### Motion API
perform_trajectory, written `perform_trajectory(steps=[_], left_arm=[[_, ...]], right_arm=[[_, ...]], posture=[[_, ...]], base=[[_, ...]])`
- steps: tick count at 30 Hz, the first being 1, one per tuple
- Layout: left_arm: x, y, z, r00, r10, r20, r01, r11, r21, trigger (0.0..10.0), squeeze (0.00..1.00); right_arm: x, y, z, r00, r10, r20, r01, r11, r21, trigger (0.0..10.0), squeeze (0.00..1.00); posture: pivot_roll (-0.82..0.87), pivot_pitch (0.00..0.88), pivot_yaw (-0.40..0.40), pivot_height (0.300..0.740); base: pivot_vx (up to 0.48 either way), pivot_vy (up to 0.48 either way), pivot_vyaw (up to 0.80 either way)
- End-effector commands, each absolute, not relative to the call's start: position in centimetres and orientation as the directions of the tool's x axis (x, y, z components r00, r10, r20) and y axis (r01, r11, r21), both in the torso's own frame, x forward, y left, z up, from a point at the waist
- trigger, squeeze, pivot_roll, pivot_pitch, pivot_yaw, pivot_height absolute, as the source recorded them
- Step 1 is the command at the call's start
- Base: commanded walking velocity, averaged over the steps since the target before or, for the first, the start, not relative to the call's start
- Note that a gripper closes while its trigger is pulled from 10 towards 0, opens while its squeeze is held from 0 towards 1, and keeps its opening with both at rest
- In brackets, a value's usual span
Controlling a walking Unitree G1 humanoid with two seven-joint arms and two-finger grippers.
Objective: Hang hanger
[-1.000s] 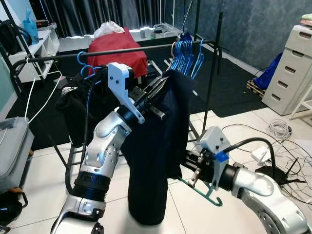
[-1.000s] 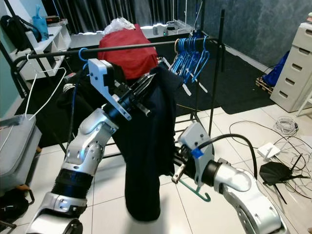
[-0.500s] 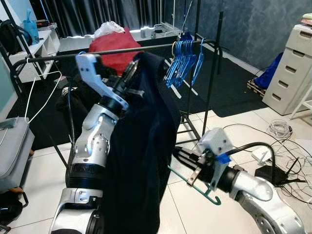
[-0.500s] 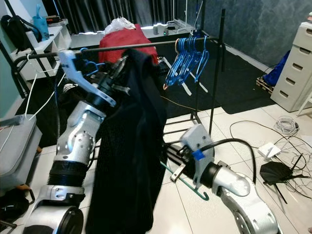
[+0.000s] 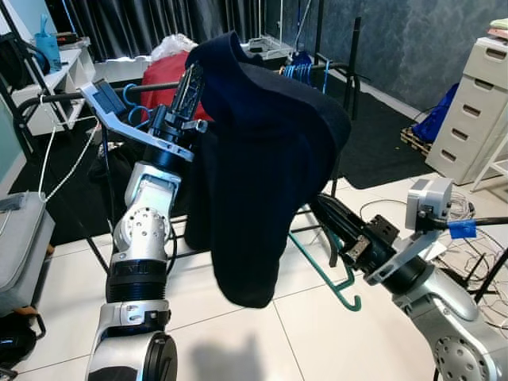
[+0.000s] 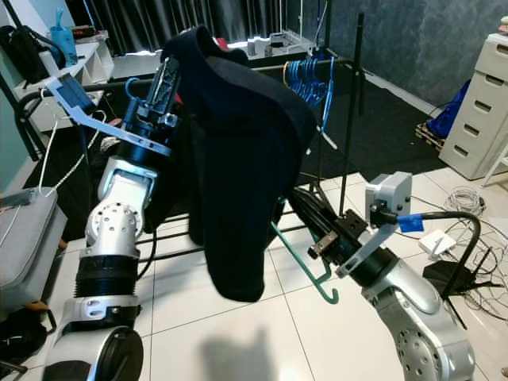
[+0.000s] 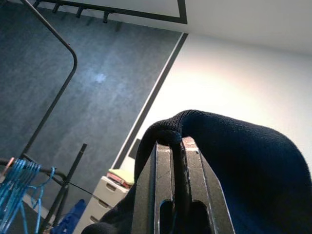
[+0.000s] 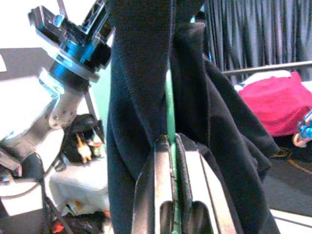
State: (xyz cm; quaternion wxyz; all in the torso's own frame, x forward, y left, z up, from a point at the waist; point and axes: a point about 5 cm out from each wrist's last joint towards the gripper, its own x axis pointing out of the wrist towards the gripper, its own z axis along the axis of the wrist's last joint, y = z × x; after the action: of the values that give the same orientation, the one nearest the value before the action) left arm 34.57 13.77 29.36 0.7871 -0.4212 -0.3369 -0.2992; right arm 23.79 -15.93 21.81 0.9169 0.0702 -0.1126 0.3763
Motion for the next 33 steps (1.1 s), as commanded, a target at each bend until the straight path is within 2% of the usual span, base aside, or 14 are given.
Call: perform_trajectory(steps=[1, 2, 4, 11, 15, 17, 21, 23, 24, 25, 26, 27, 28, 33], left_arm=[[34.4, 14.8, 29.8, 0.577, -0.138, 0.805, 0.76, 0.453, -0.467, 10.0, 0.0], [34.4, 15.0, 30.0, 0.569, -0.132, 0.812, 0.766, 0.445, -0.464, 10.0, 0.0], [34.3, 15.2, 30.1, 0.562, -0.126, 0.817, 0.77, 0.441, -0.461, 10.0, 0.0], [33.9, 15.5, 30.5, 0.52, -0.126, 0.845, 0.802, 0.411, -0.433, 10.0, 0.0], [33.0, 14.9, 31.0, 0.449, -0.164, 0.878, 0.856, 0.362, -0.37, 10.0, 0.0], [31.5, 13.4, 30.9, 0.351, -0.258, 0.9, 0.916, 0.295, -0.272, 10.0, 0.0], [30.2, 11.4, 30.2, 0.263, -0.392, 0.881, 0.953, 0.249, -0.174, 10.0, 0.0], [30.2, 11.4, 30.2, 0.263, -0.392, 0.881, 0.953, 0.249, -0.174, 10.0, 0.0], [29.5, 10.4, 29.8, 0.208, -0.452, 0.868, 0.971, 0.204, -0.127, 10.0, 0.0], [29.5, 10.4, 29.8, 0.208, -0.452, 0.868, 0.971, 0.204, -0.127, 10.0, 0.0], [28.5, 9.5, 29.3, 0.138, -0.52, 0.843, 0.986, 0.151, -0.068, 10.0, 0.0], [28.5, 9.5, 29.3, 0.138, -0.52, 0.843, 0.986, 0.151, -0.068, 10.0, 0.0], [27.4, 7.9, 28.2, 0.061, -0.622, 0.78, 0.995, 0.099, 0.001, 10.0, 0.0], [27.6, 6.9, 27.7, 0.089, -0.653, 0.752, 0.992, 0.13, -0.005, 10.0, 0.0]], right_arm=[[23.4, -15.4, 20.7, 0.683, 0.713, 0.159, -0.717, 0.696, -0.04, 10.0, 0.0], [23.6, -15.5, 19.2, 0.708, 0.704, 0.052, -0.701, 0.71, -0.065, 10.0, 0.0], [23.8, -15.8, 18.2, 0.731, 0.683, -0.014, -0.682, 0.728, -0.072, 10.0, 0.0], [24.6, -16.8, 17.8, 0.792, 0.609, -0.04, -0.61, 0.792, -0.02, 10.0, 0.0], [25.1, -17.4, 18.0, 0.821, 0.57, -0.021, -0.57, 0.822, 0.023, 10.0, 0.0], [25.3, -17.5, 18.8, 0.827, 0.562, 0.033, -0.563, 0.825, 0.046, 10.0, 0.0], [25.3, -17.4, 19.5, 0.821, 0.565, 0.082, -0.569, 0.82, 0.056, 10.0, 0.0], [25.3, -17.4, 19.5, 0.821, 0.565, 0.082, -0.569, 0.82, 0.056, 10.0, 0.0], [25.3, -17.3, 19.6, 0.821, 0.564, 0.087, -0.57, 0.82, 0.05, 10.0, 0.0], [25.3, -17.3, 19.6, 0.821, 0.564, 0.087, -0.57, 0.82, 0.05, 10.0, 0.0], [25.4, -17.3, 19.6, 0.82, 0.567, 0.081, -0.571, 0.82, 0.042, 10.0, 0.0], [25.4, -17.3, 19.6, 0.82, 0.567, 0.081, -0.571, 0.82, 0.042, 10.0, 0.0], [25.4, -17.0, 18.9, 0.809, 0.587, 0.019, -0.587, 0.81, -0.008, 10.0, 0.0], [25.2, -16.5, 18.2, 0.79, 0.612, -0.043, -0.613, 0.788, -0.056, 10.0, 0.0]], posture=[[-0.25, 0.0, 0.074, 0.74], [-0.25, 0.0, 0.074, 0.74], [-0.25, 0.0, 0.074, 0.74], [-0.25, 0.0, 0.072, 0.74], [-0.25, 0.0, 0.069, 0.74], [-0.25, 0.0, 0.071, 0.74], [-0.25, 0.0, 0.07, 0.74], [-0.25, 0.0, 0.07, 0.74], [-0.25, 0.0, 0.07, 0.74], [-0.25, 0.0, 0.07, 0.74], [-0.25, 0.0, 0.069, 0.74], [-0.25, 0.0, 0.069, 0.74], [-0.25, 0.0, 0.069, 0.74], [-0.25, 0.0, 0.069, 0.74]], base=[[0.0, 0.0, 0.0], [0.0, 0.0, 0.0], [0.0, 0.0, 0.0], [0.0, 0.0, 0.0], [0.0, 0.0, 0.0], [0.0, 0.0, 0.0], [0.0, 0.0, 0.0], [0.0, 0.0, 0.0], [0.0, 0.0, 0.0], [0.0, 0.0, 0.0], [0.0, 0.0, 0.0], [0.0, 0.0, 0.0], [0.0, 0.0, 0.0], [0.0, 0.0, 0.0]])
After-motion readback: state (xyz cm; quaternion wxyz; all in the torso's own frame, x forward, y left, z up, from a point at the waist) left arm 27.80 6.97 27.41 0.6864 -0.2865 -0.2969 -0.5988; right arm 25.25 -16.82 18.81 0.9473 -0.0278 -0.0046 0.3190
